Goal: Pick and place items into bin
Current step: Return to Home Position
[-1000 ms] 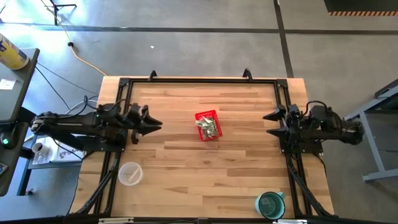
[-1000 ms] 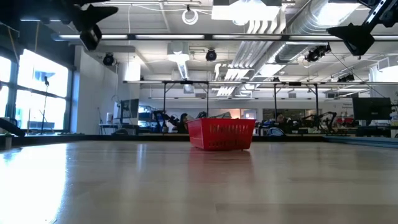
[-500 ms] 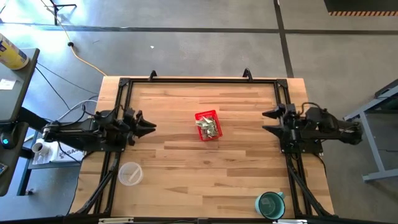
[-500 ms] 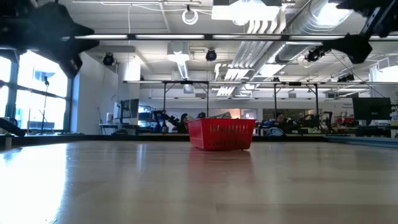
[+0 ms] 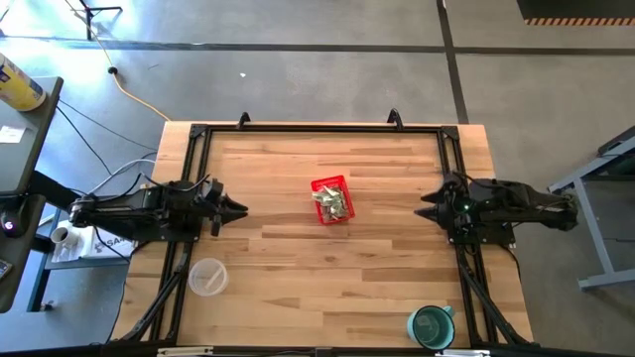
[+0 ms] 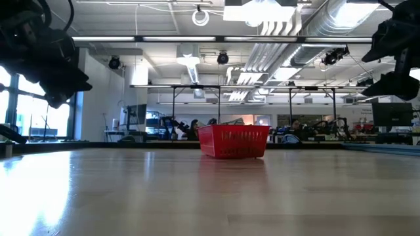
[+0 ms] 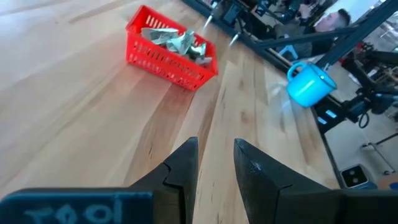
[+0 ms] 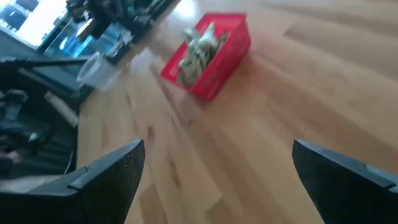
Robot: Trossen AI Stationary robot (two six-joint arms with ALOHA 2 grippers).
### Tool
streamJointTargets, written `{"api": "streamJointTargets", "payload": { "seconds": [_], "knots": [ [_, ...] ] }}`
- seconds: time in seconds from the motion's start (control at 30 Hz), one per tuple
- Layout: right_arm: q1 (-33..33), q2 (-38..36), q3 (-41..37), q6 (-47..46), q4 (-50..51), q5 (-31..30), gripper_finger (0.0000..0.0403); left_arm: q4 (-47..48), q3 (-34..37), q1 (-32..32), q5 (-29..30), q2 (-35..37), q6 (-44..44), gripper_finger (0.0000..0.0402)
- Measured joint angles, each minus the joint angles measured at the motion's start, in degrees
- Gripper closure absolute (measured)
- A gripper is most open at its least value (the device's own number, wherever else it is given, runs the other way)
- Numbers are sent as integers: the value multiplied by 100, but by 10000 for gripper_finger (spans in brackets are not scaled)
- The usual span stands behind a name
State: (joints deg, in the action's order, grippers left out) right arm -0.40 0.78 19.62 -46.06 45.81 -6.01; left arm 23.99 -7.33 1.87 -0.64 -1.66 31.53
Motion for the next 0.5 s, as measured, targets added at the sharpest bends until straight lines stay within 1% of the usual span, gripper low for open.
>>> {"api": "streamJointTargets", "payload": {
  "seconds": [0.17,0.5],
  "knots": [
    [2,0,0,0,27,330,7,20,0,0,-2,-3,-2,261],
    [2,2,0,0,28,342,6,19,0,0,-12,-5,-15,261]
  ]
}}
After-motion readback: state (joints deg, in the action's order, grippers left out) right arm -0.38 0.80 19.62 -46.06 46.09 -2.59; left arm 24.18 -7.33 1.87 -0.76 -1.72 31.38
